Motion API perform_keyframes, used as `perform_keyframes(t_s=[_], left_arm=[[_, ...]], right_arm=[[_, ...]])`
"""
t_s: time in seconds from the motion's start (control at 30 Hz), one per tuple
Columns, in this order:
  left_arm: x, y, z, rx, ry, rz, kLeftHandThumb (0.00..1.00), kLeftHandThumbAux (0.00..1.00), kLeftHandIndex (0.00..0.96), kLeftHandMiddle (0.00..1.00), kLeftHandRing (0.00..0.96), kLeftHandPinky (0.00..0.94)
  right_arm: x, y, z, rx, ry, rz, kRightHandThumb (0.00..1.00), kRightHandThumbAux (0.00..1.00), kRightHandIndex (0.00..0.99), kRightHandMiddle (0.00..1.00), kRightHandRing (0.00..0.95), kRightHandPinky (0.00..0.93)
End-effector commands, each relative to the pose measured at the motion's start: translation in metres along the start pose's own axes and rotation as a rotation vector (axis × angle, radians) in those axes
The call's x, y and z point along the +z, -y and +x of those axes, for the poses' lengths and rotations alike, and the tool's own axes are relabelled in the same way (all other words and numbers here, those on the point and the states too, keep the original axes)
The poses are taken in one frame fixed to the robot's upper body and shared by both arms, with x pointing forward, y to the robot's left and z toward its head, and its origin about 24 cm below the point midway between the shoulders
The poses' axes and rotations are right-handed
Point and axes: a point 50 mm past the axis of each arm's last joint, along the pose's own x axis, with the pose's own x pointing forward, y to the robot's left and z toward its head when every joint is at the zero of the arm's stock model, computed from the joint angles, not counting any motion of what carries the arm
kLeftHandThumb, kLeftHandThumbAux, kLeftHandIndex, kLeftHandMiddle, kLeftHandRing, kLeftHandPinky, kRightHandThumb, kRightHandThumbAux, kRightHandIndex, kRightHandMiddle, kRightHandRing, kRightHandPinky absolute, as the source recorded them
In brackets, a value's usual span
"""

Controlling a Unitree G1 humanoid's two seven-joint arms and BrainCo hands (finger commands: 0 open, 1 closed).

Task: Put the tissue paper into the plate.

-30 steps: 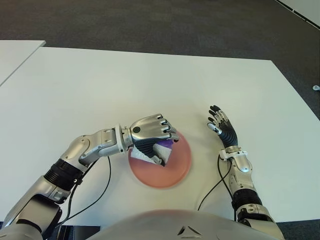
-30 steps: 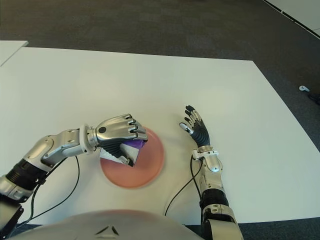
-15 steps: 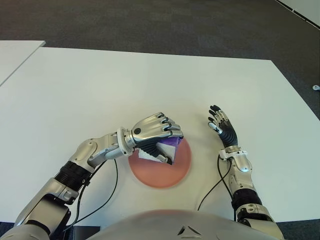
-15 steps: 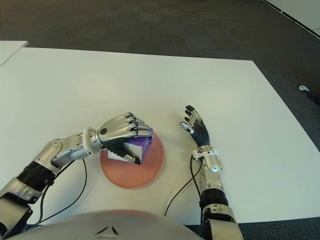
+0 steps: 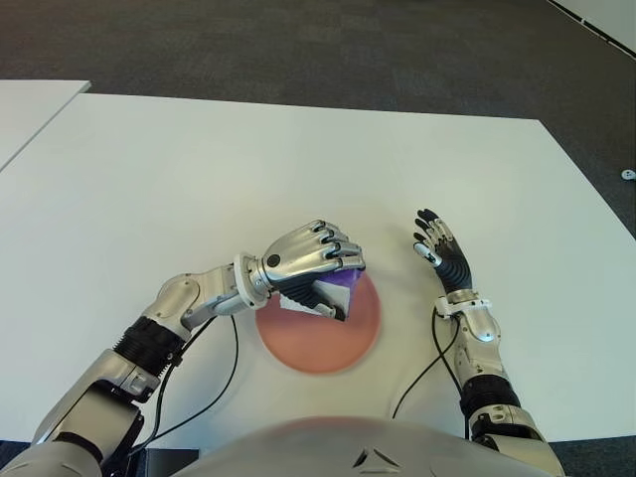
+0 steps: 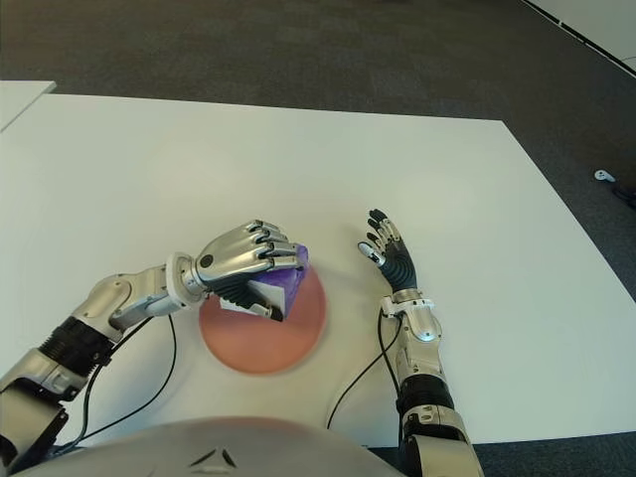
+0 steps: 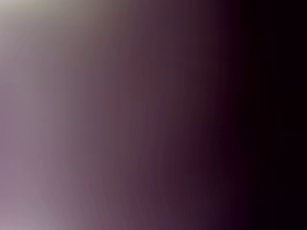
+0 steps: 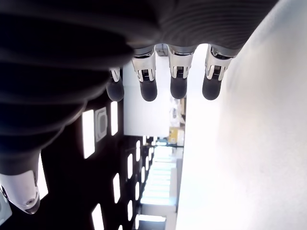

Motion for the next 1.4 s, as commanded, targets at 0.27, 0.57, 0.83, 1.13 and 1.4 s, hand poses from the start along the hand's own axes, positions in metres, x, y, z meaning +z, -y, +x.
perform_keyframes(t_s=[0.27,0.57,0.83,1.13,1.4], left_arm=[[-0.003,0.004,-0.004,-0.12,-0.004,0.01,0.004,0.461,0.002,0.002,0.002,0.002],[-0.002,0.004,-0.005,-0.124,-0.015,-0.012,0.0,0.417,0.0,0.0,0.0,0.0],[-0.003,0.004,-0.006,-0.128,-0.023,-0.024,0.0,0.41,0.0,0.0,0.0,0.0],[-0.003,0.001,-0.011,-0.081,-0.022,-0.056,0.0,0.43,0.0,0.0,0.0,0.0],[-0.003,-0.002,-0.014,-0.073,-0.028,-0.082,0.0,0.429,0.0,0.0,0.0,0.0]], right_arm=[[-0.048,-0.023,-0.04,0.007,-0.238,0.138,0.0,0.575,0.0,0.0,0.0,0.0],[-0.048,-0.023,-0.04,0.008,-0.221,0.135,0.0,0.603,0.0,0.0,0.0,0.0],[-0.048,-0.024,-0.04,0.012,-0.225,0.135,0.0,0.615,0.0,0.0,0.0,0.0],[-0.049,-0.022,-0.04,0.016,-0.23,0.164,0.0,0.627,0.0,0.0,0.0,0.0],[-0.05,-0.023,-0.039,0.021,-0.23,0.16,0.0,0.62,0.0,0.0,0.0,0.0]])
